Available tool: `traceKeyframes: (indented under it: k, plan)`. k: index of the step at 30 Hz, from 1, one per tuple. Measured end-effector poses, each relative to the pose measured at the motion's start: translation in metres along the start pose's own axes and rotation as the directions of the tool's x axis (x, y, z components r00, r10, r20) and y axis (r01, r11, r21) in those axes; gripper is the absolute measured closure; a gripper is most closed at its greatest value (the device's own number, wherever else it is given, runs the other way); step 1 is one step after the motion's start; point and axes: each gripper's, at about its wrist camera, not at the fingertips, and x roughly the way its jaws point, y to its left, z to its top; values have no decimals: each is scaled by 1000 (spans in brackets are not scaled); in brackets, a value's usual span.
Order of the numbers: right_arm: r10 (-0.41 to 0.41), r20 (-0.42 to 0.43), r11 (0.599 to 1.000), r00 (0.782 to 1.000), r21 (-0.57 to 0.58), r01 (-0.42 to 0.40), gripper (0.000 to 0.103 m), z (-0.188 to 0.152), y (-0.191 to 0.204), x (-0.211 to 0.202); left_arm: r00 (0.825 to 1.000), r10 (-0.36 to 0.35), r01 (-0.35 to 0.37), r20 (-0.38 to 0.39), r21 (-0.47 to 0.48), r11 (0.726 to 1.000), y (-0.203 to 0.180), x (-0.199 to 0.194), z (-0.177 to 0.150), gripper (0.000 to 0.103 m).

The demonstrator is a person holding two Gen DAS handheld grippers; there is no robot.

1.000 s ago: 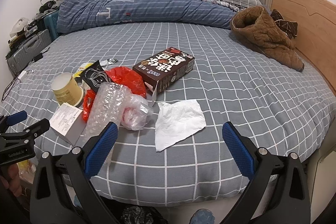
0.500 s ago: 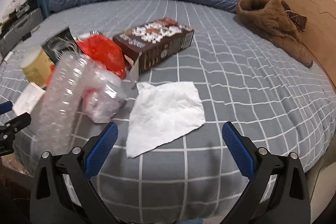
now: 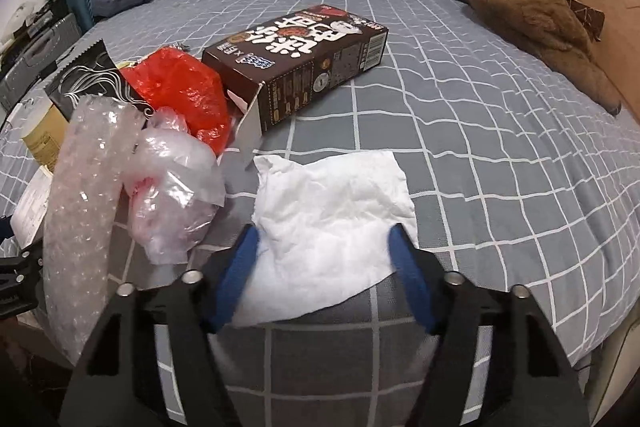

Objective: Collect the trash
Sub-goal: 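Grasp the white tissue with the right tool while the left tool grasps the white paper box, then carry the tissue and paper box with both tools over the black trash bin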

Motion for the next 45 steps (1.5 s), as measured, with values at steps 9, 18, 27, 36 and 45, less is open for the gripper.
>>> traceKeyframes:
  k: [9, 18, 27, 36, 45]
  plan:
    - [31, -22, 999, 999, 9, -31, 88, 1, -2, 6, 1000, -12, 12, 4, 0, 1000, -2, 0, -1, 33]
    - [18, -12, 1000, 1000, 11, -18, 95, 3, 1, -9, 1000, -16, 16, 3, -17, 1000, 3, -9, -1, 33]
    - [8, 26, 1000, 1000, 7, -8, 95, 5, 6, -42, 1000, -5, 6, 25, -19, 1000, 4, -30, -1, 33]
    - [6, 75, 1000, 997, -1, -6, 95, 3, 21, -79, 997, 12, -11, 82, -18, 1000, 7, -67, -2, 33]
    - [14, 99, 1000, 995, -22, -12, 95, -13, 41, -103, 994, 20, -17, 110, -28, 999, 14, -94, -13, 33]
